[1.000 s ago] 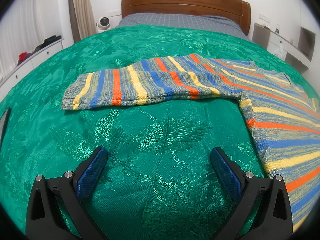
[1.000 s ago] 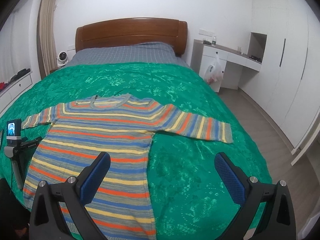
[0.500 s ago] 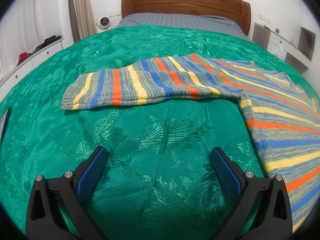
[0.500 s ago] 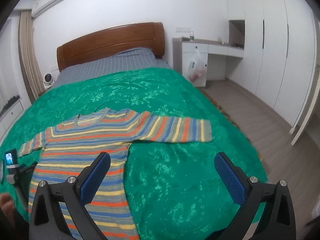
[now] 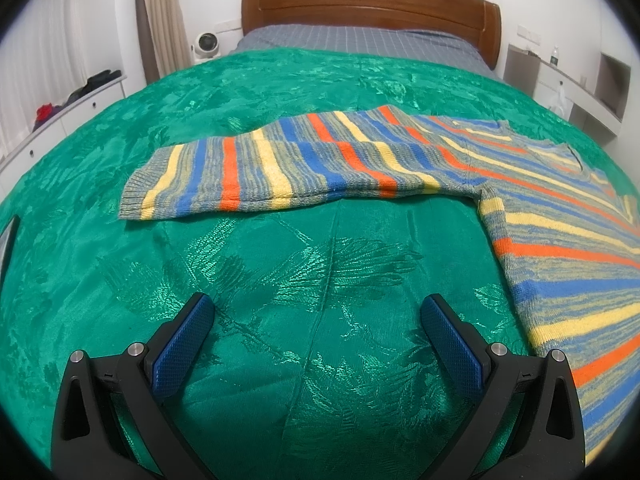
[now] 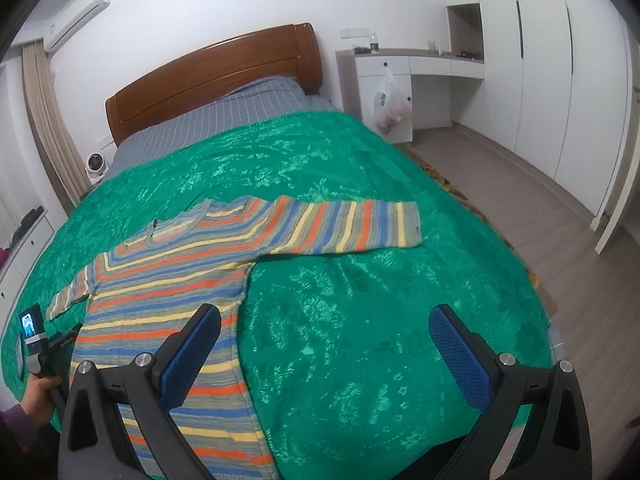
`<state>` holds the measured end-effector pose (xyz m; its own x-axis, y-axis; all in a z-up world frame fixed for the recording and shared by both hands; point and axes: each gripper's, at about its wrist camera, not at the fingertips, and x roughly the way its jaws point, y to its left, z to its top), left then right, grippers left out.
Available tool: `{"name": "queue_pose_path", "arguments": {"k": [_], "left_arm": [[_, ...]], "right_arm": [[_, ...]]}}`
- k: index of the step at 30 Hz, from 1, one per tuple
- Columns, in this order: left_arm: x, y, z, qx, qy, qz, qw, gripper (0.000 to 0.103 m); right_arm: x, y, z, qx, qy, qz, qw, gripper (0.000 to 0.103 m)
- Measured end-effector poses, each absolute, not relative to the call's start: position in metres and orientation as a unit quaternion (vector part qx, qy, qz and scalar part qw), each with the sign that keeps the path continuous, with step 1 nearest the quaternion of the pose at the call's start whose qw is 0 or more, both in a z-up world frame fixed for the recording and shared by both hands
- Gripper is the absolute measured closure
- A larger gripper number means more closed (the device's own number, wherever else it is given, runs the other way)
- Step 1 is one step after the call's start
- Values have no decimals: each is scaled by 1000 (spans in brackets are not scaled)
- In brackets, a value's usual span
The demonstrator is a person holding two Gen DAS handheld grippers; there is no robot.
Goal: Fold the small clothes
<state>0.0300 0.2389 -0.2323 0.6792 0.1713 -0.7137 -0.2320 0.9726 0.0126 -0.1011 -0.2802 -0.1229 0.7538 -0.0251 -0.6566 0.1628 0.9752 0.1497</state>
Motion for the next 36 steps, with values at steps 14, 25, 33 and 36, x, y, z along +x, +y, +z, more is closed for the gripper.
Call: {"name": "queue_pose_path", "arguments": {"k": [14,25,33,36], "left_arm": [[47,243,-228,-70,460,109,878,0],[8,236,-183,-91,430,79,895,1],[-39,220,-119,-109,369,59,921,1],[-50,219,-114,-125,368,60,919,1]], "right_arm": [[-96,-249,-132,97,367,-22,925,1],[-68,-248,-141,109,390,39,914,1],[51,-395,-141,123,399,-11,909,1],[92,-459,-181,251,439,-6,863,23]]}}
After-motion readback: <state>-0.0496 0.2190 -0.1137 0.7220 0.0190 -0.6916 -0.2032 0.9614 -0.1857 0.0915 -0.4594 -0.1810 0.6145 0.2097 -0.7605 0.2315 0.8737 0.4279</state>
